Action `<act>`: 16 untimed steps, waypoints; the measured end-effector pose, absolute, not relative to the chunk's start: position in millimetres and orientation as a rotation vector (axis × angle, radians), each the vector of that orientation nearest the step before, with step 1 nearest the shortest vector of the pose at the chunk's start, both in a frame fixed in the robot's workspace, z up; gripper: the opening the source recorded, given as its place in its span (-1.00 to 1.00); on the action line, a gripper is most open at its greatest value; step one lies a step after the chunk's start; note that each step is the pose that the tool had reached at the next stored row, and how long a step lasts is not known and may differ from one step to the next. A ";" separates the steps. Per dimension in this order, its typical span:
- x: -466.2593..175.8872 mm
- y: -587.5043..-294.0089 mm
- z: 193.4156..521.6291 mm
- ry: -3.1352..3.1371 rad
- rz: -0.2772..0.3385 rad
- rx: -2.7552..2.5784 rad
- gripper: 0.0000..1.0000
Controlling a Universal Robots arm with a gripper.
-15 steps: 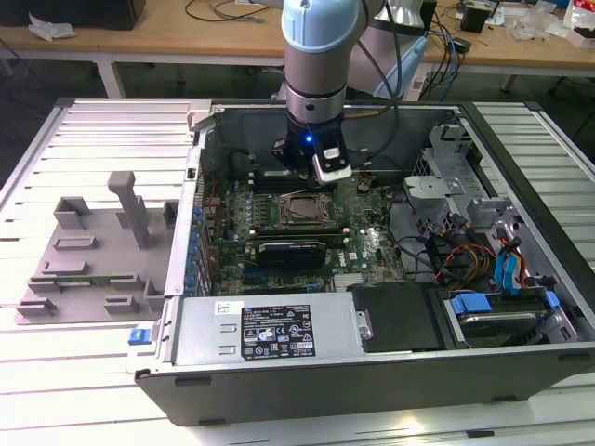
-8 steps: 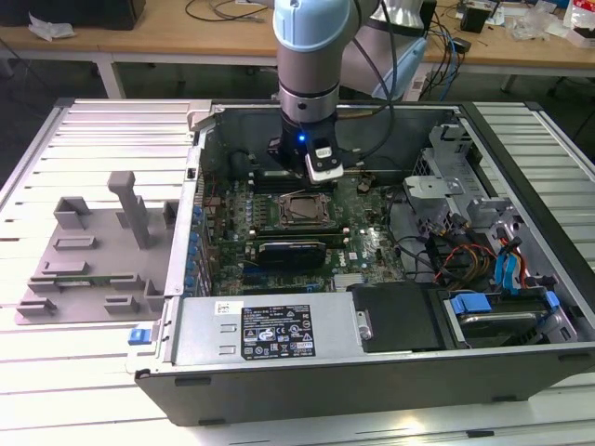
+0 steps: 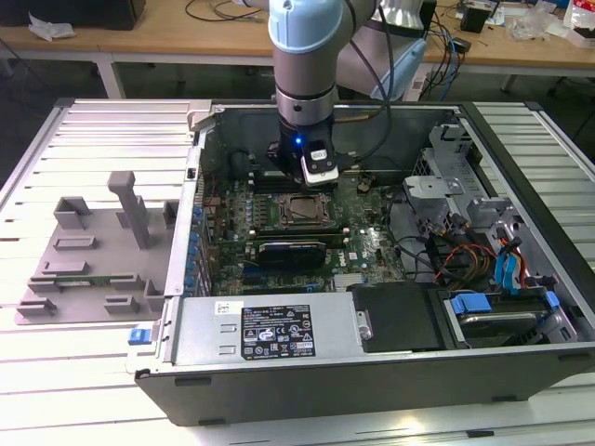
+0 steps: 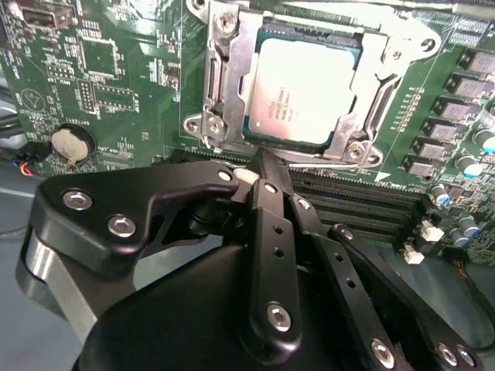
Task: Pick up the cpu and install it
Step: 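Install the first cpu locking lever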
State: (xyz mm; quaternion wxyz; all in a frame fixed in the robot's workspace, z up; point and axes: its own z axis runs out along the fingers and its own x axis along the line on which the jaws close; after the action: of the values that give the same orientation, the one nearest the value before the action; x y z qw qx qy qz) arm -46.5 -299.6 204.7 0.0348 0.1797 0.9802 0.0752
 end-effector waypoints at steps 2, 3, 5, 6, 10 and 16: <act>-46.9 -297.8 205.0 3.013 0.231 0.553 -0.79; -47.3 -296.9 205.5 3.013 0.230 0.553 -0.79; -48.1 -295.8 206.3 3.012 0.228 0.552 -0.79; -48.7 -295.4 206.5 3.012 0.227 0.552 -0.79; -50.5 -295.1 206.7 3.007 0.229 0.551 -0.79; -51.4 -295.2 206.7 2.985 0.234 0.545 -0.79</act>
State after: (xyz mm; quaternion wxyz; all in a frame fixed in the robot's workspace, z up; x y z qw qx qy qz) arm -51.4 -295.2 206.7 0.0490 0.1787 0.9797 0.0767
